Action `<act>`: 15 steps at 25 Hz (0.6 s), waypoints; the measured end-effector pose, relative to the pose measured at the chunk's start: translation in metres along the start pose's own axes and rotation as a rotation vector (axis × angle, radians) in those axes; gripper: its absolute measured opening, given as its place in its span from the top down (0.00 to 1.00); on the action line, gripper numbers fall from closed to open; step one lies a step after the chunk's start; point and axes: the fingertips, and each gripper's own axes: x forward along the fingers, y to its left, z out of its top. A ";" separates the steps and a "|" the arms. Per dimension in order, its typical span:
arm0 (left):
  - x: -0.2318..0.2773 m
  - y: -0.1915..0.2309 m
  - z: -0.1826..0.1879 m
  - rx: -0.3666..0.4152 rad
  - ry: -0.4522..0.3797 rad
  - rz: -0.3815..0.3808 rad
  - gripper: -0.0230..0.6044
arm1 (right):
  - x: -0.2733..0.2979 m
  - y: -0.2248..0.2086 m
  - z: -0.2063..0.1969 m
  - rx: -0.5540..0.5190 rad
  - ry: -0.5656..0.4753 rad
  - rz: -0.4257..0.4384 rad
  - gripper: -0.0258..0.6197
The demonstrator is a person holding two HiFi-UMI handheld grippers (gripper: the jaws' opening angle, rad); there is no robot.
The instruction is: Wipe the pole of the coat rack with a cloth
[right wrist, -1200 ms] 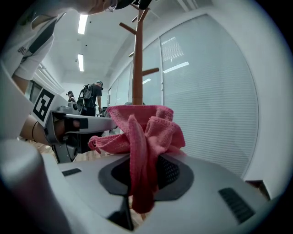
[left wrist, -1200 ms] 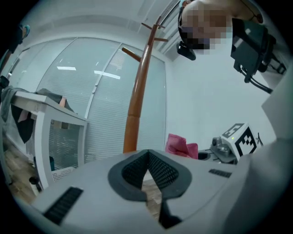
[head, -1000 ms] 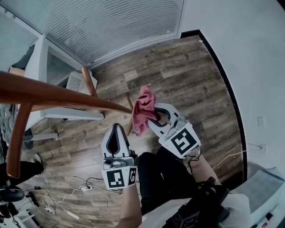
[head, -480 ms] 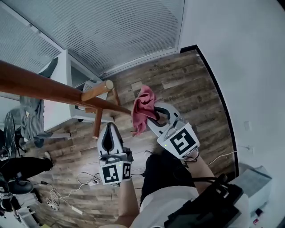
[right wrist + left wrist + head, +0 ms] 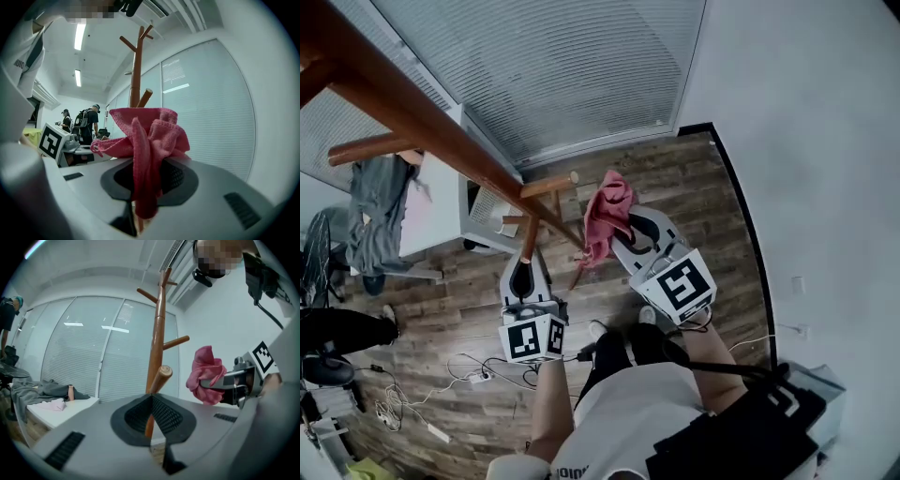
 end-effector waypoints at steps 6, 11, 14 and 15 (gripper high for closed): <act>-0.009 0.008 -0.013 -0.030 0.030 0.012 0.94 | 0.000 0.001 0.000 0.020 0.026 -0.019 0.81; -0.012 0.011 -0.010 -0.023 0.019 0.015 0.94 | 0.002 0.001 0.002 0.021 0.035 -0.028 0.81; -0.013 0.010 -0.009 -0.015 0.013 0.019 0.94 | 0.002 0.000 0.001 0.012 0.040 -0.032 0.81; -0.013 0.010 -0.009 -0.014 0.011 0.021 0.94 | 0.002 -0.001 0.001 0.011 0.041 -0.034 0.81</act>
